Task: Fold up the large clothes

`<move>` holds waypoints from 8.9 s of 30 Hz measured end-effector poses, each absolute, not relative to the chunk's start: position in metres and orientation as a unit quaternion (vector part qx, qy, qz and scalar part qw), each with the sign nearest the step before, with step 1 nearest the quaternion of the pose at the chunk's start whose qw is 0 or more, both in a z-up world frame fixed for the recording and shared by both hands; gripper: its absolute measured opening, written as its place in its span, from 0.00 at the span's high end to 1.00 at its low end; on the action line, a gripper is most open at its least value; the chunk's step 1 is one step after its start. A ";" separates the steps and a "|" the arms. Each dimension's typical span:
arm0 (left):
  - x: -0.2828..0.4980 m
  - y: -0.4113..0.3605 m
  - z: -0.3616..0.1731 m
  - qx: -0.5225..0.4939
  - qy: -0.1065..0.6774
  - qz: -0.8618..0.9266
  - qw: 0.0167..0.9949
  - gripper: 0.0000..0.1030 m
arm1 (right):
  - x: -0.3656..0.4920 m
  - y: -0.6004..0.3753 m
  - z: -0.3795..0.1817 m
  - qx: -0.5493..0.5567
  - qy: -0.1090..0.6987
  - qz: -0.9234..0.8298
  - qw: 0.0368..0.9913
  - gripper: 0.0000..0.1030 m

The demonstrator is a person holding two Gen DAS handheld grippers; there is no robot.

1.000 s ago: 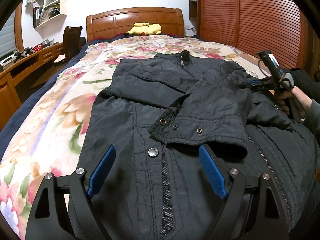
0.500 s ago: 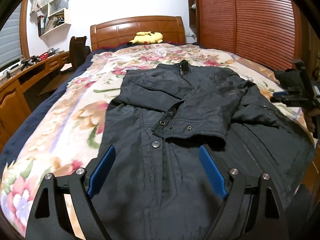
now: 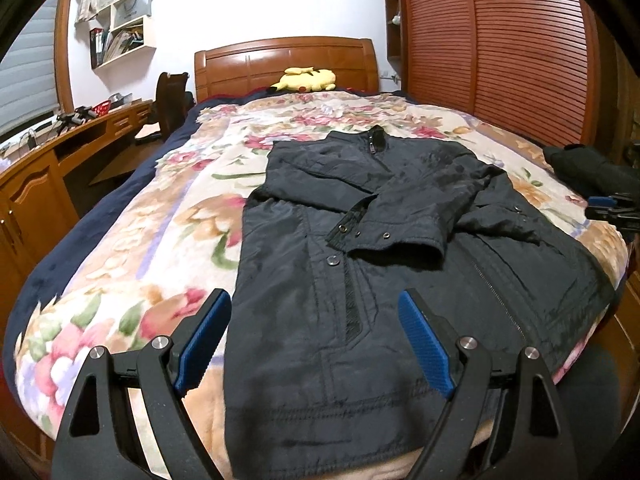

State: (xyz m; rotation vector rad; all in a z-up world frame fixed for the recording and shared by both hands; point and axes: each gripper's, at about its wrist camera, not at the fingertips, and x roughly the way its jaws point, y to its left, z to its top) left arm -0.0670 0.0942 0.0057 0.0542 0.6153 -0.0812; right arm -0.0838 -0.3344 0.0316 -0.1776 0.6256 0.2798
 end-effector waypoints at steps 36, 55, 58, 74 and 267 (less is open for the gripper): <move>-0.094 0.144 -0.057 -0.022 0.359 -0.014 0.933 0.28 | -0.134 -0.336 -0.035 -0.081 0.337 0.126 0.929 0.33; -0.093 0.142 -0.049 -0.036 0.367 -0.052 0.928 0.87 | -0.140 -0.335 -0.040 -0.086 0.341 0.145 0.925 0.44; -0.095 0.135 -0.045 -0.011 0.365 -0.047 0.930 0.89 | -0.143 -0.331 -0.039 -0.096 0.338 0.152 0.924 0.55; -0.091 0.138 -0.054 0.000 0.367 -0.037 0.929 0.78 | -0.146 -0.333 -0.038 -0.086 0.329 0.149 0.928 0.63; 0.033 0.093 -0.034 -0.005 0.329 -0.038 0.944 0.20 | 0.257 -0.138 -0.040 -0.168 0.358 0.150 0.906 0.79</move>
